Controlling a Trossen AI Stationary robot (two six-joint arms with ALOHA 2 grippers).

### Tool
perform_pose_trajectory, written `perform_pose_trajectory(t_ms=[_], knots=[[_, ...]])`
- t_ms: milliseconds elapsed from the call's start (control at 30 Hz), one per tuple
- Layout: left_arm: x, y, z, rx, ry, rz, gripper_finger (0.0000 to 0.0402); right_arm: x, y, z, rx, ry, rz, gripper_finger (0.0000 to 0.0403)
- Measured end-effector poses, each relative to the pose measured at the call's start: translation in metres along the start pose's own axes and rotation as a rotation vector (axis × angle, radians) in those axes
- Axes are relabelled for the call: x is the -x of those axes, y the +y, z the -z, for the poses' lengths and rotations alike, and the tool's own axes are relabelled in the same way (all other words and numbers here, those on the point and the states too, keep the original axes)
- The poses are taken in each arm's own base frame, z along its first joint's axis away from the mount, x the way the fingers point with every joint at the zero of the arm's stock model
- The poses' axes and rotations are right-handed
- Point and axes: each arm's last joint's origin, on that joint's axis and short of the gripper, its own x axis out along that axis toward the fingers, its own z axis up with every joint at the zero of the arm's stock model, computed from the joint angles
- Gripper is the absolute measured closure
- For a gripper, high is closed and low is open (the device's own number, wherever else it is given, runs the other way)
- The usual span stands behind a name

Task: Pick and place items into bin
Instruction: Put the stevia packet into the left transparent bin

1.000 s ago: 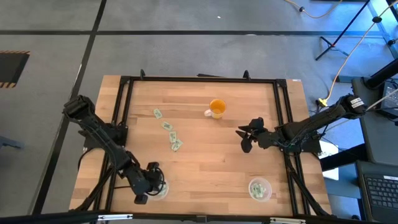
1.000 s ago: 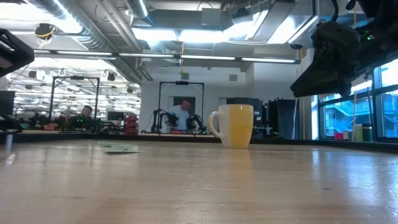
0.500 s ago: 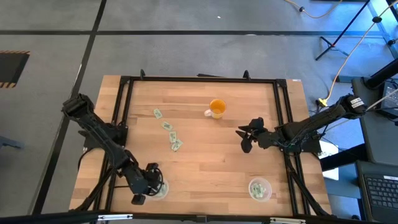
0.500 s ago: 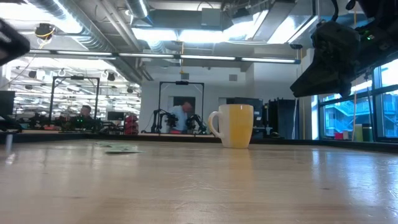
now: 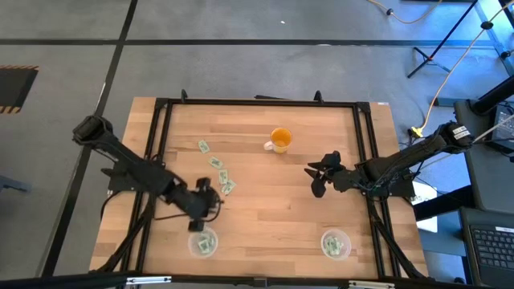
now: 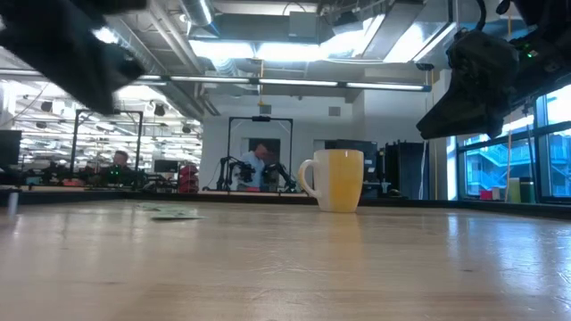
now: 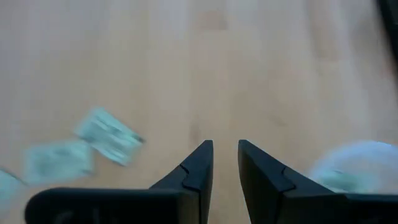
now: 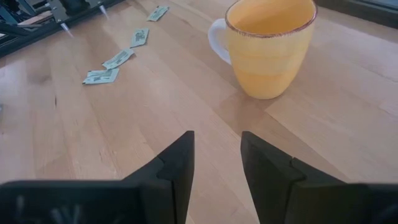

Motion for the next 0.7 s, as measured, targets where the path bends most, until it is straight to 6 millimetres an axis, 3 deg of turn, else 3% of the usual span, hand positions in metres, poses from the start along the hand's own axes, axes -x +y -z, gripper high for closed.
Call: perform_pose_trajectory(t_ms=[200, 400, 700], knots=[[-0.013, 0.035, -0.012, -0.125, 0.026, -0.085, 0.0329, 0.000, 0.000, 0.000, 0.004, 0.003, 0.002, 0.0268], [-0.030, 0.055, -0.014, -0.248, 0.103, -0.078, 0.0320, 0.000, 0.000, 0.000, 0.003, 0.008, -0.003, 0.0268], [-0.060, 0.079, -0.011, -0.230, 0.196, -0.082, 0.0326, -0.001, -0.001, 0.000, 0.001, 0.008, 0.004, 0.0268]])
